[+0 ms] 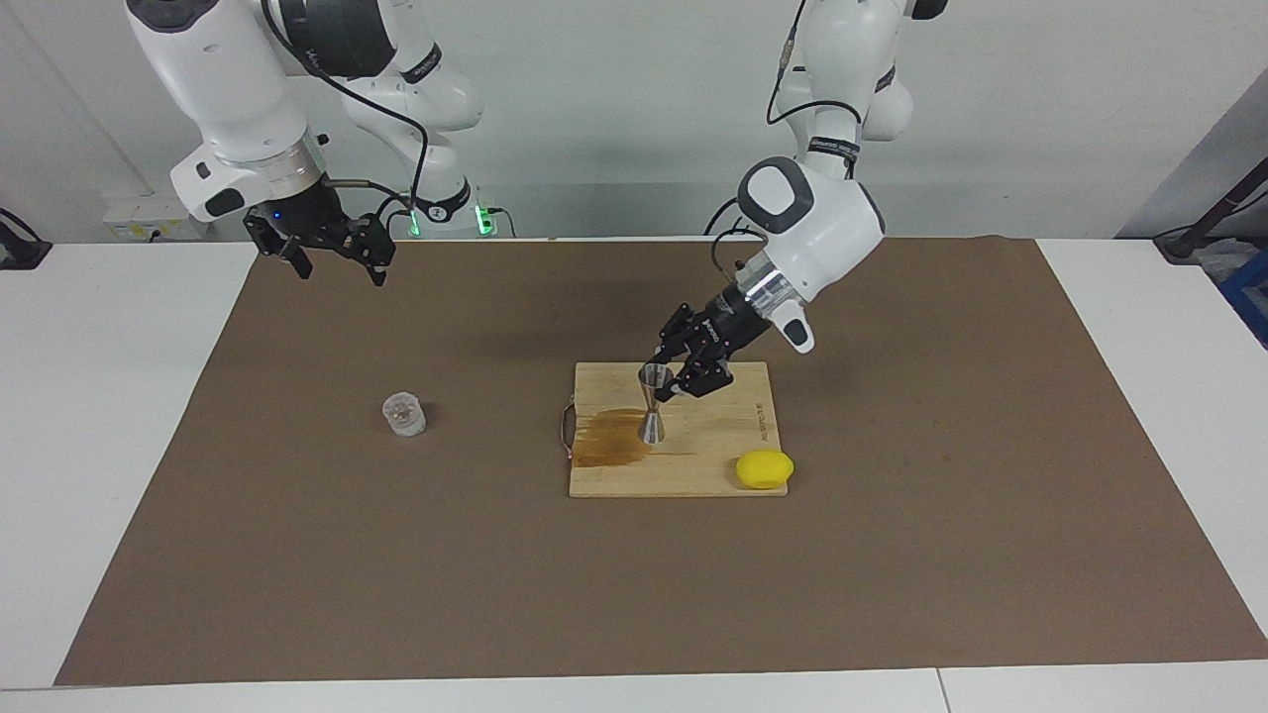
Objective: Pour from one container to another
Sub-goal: 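Lift the metal cup with the left gripper and carry it over the board, then set the metal cup on the board while the right gripper opens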
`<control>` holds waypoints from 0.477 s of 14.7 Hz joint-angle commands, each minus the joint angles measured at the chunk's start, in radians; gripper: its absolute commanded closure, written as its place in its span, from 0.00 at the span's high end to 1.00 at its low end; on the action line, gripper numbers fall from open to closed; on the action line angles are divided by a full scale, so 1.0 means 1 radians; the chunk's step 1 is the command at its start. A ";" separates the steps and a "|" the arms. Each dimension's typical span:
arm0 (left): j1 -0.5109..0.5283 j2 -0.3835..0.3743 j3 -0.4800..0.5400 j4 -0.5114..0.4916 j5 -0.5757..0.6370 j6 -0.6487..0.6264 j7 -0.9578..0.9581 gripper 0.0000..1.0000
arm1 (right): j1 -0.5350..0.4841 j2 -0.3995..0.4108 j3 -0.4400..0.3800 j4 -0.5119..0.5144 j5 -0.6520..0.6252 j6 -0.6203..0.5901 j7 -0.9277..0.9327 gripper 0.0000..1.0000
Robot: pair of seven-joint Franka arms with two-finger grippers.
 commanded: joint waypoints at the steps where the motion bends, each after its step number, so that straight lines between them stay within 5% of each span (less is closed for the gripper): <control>1: -0.095 0.008 0.016 -0.033 -0.061 0.124 -0.001 0.00 | -0.048 -0.021 0.003 -0.020 0.025 -0.031 -0.023 1.00; 7: -0.153 0.071 0.016 -0.022 -0.138 0.215 0.032 0.00 | -0.039 -0.001 0.005 -0.030 0.030 0.073 0.311 1.00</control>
